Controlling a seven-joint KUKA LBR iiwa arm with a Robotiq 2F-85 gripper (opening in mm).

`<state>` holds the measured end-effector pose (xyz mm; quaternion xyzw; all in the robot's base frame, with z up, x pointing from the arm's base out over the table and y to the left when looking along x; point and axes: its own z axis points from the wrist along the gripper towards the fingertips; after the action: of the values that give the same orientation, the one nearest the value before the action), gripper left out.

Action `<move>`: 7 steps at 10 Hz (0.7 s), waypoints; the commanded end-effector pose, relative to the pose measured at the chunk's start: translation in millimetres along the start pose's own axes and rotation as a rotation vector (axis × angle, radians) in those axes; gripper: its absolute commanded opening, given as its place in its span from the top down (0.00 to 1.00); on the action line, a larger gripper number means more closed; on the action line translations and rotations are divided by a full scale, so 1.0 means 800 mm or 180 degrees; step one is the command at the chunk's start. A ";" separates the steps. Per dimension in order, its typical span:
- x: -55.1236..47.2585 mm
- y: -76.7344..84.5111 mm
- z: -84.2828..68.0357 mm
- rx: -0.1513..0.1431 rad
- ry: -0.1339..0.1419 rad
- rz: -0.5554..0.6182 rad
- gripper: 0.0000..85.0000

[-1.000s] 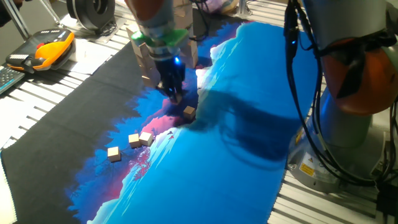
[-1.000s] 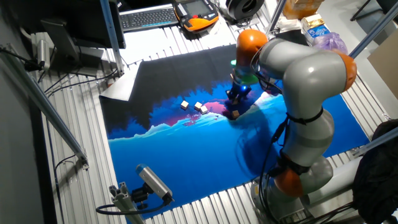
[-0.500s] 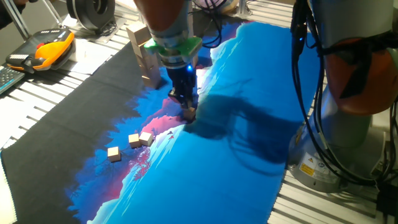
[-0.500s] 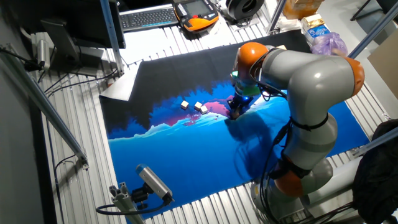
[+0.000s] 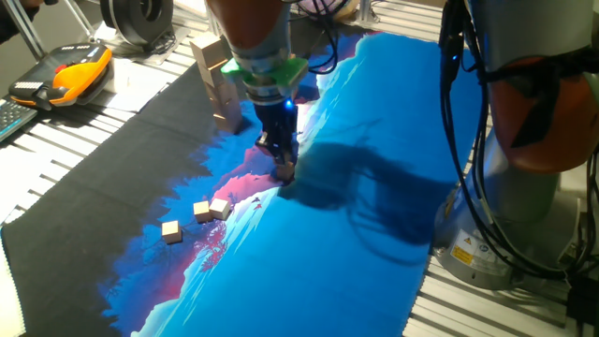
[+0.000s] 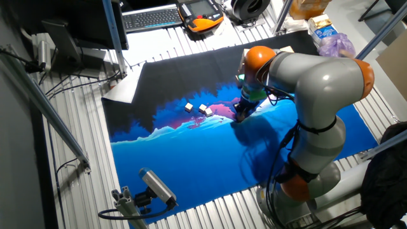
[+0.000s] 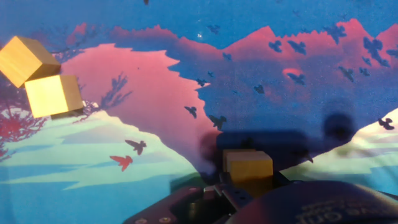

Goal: Stack the blocks in a vertical line of five

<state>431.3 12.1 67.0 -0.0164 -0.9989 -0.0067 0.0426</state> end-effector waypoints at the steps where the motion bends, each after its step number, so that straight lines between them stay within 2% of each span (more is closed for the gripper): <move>1: 0.000 0.000 0.002 -0.0010 0.0012 0.0008 1.00; 2: 0.000 0.001 0.002 -0.0034 0.0028 0.0015 1.00; 5: 0.000 0.001 0.002 -0.0029 0.0028 0.0059 1.00; 6: 0.000 0.001 0.002 -0.0019 0.0022 0.0075 0.80; 7: 0.000 0.002 0.002 -0.0019 0.0023 0.0104 0.80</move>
<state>430.8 13.4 65.6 -0.0342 -0.9983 -0.0084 0.0462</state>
